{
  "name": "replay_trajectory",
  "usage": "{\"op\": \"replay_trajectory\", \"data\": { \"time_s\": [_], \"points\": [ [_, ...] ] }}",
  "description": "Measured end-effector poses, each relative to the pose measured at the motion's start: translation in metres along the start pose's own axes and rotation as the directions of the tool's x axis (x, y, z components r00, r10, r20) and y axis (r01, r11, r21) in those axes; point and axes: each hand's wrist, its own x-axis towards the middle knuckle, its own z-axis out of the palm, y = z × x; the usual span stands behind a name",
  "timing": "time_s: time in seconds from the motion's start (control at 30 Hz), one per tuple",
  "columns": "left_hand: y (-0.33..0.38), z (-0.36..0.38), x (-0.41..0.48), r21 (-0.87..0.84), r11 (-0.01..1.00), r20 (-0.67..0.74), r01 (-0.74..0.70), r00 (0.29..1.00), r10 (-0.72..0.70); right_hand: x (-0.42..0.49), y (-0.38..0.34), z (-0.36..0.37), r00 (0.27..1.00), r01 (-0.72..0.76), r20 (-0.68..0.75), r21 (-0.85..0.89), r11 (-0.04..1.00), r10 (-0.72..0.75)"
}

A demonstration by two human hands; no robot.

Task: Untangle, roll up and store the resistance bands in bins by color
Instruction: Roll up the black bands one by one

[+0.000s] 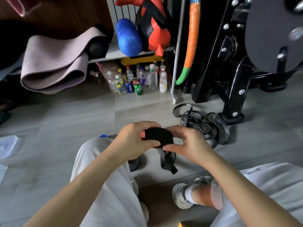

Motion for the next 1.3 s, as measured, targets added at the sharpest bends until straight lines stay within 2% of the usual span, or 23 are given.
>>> {"op": "replay_trajectory", "data": {
  "time_s": [0.17,0.27,0.43,0.7,0.97,1.07,1.2,1.3],
  "points": [
    [-0.002,-0.001,0.002,0.029,0.999,0.008,0.019,1.0,-0.02,0.006,-0.001,-0.004,0.999,0.031,0.046,-0.106,0.994,-0.026],
    [-0.006,0.001,0.002,-0.01,0.999,0.004,0.041,0.999,-0.041,0.006,0.002,0.0,0.999,0.002,0.04,-0.088,0.996,0.001],
    [-0.014,0.007,0.003,0.018,0.998,0.034,0.055,0.998,-0.055,0.007,0.008,0.006,0.997,-0.013,0.077,-0.1,0.995,0.021],
    [-0.028,0.002,0.009,-0.155,0.987,-0.028,0.045,0.998,-0.05,0.009,0.017,0.006,0.997,-0.03,0.07,-0.061,0.998,0.034],
    [-0.023,-0.003,0.007,0.017,0.999,-0.039,0.044,0.998,-0.043,0.014,0.01,-0.002,0.998,0.025,0.059,-0.233,0.972,-0.012],
    [-0.026,-0.001,0.008,-0.075,0.996,-0.062,0.044,0.997,-0.049,0.013,0.011,0.004,0.999,-0.004,0.043,-0.198,0.98,0.012],
    [-0.031,0.002,0.007,-0.201,0.978,-0.063,0.061,0.995,-0.075,0.01,0.016,0.016,0.999,-0.016,0.046,-0.012,1.0,0.017],
    [-0.035,0.004,0.006,-0.235,0.97,-0.051,0.061,0.996,-0.075,0.011,0.018,0.018,0.998,-0.014,0.056,-0.012,1.0,0.015]
  ]
}}
